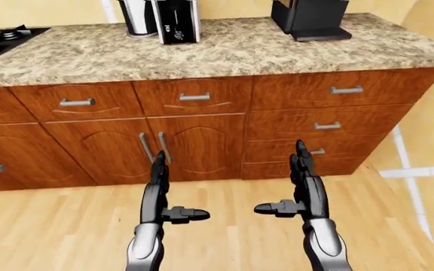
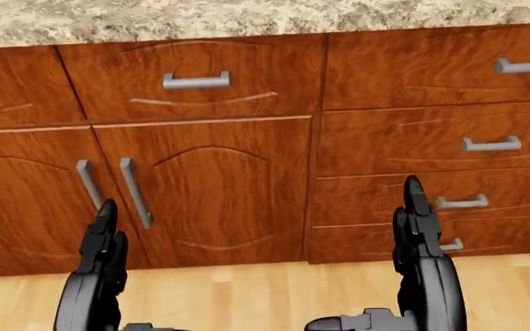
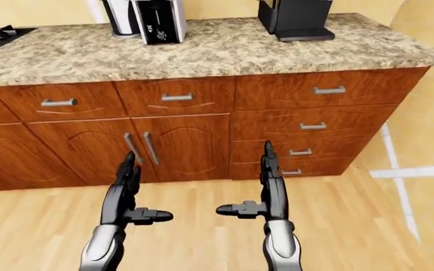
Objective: Push down the lever of the toaster to turn it on.
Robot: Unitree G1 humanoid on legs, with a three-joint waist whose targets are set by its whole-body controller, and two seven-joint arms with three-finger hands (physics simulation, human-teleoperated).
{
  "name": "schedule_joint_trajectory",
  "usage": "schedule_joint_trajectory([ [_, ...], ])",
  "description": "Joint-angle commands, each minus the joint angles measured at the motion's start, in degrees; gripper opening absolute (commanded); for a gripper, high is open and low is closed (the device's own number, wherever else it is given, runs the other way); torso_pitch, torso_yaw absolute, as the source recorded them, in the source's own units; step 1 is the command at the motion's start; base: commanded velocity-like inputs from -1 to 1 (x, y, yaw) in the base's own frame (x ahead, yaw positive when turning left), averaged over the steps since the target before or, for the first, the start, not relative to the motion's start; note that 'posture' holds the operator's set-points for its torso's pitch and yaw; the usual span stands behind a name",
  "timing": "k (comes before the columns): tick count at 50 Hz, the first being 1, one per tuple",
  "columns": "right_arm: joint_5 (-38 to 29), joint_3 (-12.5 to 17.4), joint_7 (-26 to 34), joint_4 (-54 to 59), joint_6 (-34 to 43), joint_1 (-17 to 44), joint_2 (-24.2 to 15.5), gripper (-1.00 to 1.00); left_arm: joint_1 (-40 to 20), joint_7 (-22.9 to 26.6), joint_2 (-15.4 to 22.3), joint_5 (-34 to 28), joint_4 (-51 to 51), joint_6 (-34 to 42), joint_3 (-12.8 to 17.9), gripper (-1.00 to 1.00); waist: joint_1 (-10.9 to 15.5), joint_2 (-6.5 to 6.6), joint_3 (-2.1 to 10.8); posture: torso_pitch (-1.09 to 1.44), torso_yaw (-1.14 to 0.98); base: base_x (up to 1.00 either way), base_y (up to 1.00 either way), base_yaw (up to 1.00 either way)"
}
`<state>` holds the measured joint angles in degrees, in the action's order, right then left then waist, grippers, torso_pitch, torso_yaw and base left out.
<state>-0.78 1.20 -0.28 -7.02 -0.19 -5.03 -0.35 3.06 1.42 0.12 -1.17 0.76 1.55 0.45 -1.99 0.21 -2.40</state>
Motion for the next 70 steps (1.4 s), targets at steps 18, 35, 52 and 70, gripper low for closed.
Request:
schedule_joint_trajectory([
  [18,-0.2,-0.4,0.3,-4.3,0.5,0.2,0.1,1.00,-0.4,-3.1,0.7,-3.6,3.2,-2.7,1.0,1.00,3.2,-3.46,1.48,0.00,0.00,0.00,0.00,0.00],
  [35,-0.4,-0.9,0.4,-2.7,-0.2,0.8,0.2,1.00,0.5,-2.6,0.5,-4.2,5.4,-1.7,0.5,1.00,0.1,1.71,0.89,0.00,0.00,0.00,0.71,0.00],
  [52,-1.0,-1.3,0.4,-3.8,0.3,0.4,0.2,1.00,1.2,-2.2,0.5,-4.5,6.8,-1.2,0.2,1.00,2.6,-0.72,1.69,0.00,0.00,0.00,0.01,0.00],
  [70,-1.5,-1.6,0.2,-4.5,1.1,0.4,0.3,1.00,1.6,-1.8,0.6,-4.4,8.0,-0.9,0.7,1.00,1.2,-1.14,0.42,0.00,0.00,0.00,0.93,0.00],
])
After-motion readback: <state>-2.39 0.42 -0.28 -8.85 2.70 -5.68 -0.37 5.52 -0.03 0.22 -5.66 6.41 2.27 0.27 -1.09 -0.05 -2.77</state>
